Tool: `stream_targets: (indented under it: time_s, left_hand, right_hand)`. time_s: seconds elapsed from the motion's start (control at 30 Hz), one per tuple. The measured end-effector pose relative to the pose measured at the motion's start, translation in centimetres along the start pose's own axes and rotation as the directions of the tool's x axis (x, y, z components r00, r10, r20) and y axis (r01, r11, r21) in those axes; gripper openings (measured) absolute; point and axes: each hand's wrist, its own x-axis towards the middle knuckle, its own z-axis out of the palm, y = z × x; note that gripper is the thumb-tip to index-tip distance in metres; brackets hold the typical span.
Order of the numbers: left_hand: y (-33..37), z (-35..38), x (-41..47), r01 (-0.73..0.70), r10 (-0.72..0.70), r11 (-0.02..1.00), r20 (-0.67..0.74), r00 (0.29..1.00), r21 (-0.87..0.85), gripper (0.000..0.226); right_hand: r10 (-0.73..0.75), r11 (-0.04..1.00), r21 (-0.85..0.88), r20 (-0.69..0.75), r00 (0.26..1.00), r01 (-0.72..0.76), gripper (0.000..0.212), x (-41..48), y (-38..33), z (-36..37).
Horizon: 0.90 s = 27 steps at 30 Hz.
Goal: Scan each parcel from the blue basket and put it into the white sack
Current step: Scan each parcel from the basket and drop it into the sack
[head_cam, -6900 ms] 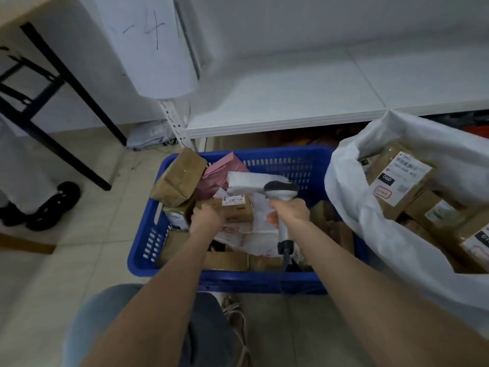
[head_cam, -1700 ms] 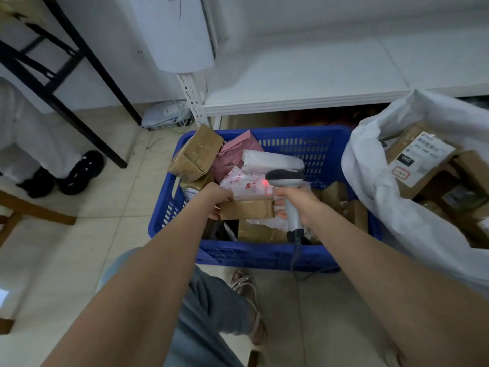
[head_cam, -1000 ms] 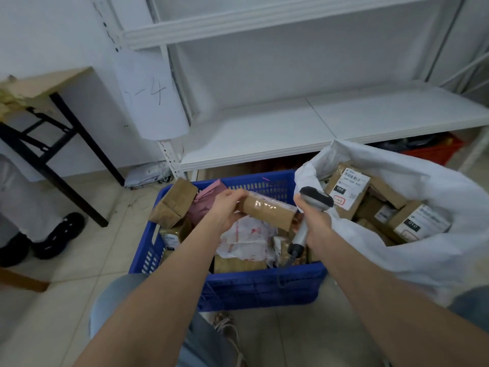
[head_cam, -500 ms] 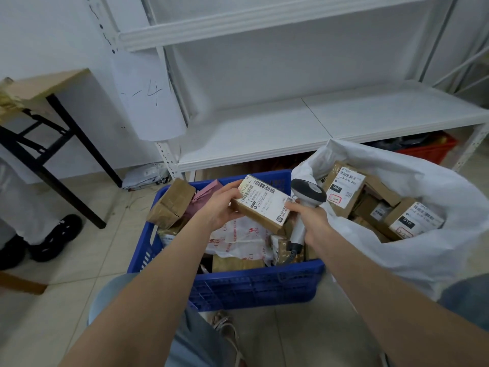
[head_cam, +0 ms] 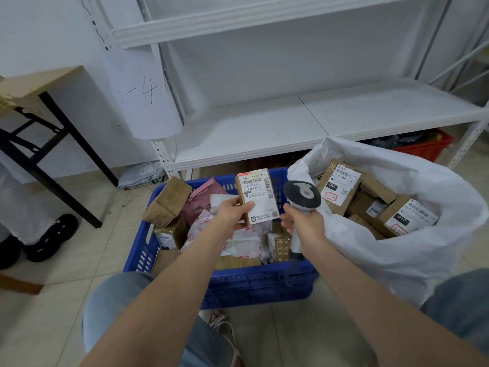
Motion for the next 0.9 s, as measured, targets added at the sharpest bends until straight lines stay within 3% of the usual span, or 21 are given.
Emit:
stream_targets:
  time_s: [0.2,0.53,0.9]
  left_hand:
    - [-1.5,1.0,-0.1,-0.013,0.013,0.998,-0.005,1.0,0.058,0.036]
    - [-2.0,1.5,-0.5,-0.012,0.014,0.995,-0.021,1.0,0.099,0.032]
    - [-1.8,2.0,-0.1,-0.003,0.006,0.994,-0.019,1.0,0.112,0.041]
  right_hand:
    - [-0.033,0.976,-0.212,0.083,0.996,0.05,0.011,-3.8,0.4,-0.1]
    - [-0.015,0.968,-0.248,0.118,0.993,0.044,0.014,-5.8,0.6,-0.4]
    - [-0.012,0.966,-0.254,0.115,0.993,0.041,0.012,-5.2,0.6,-0.5]
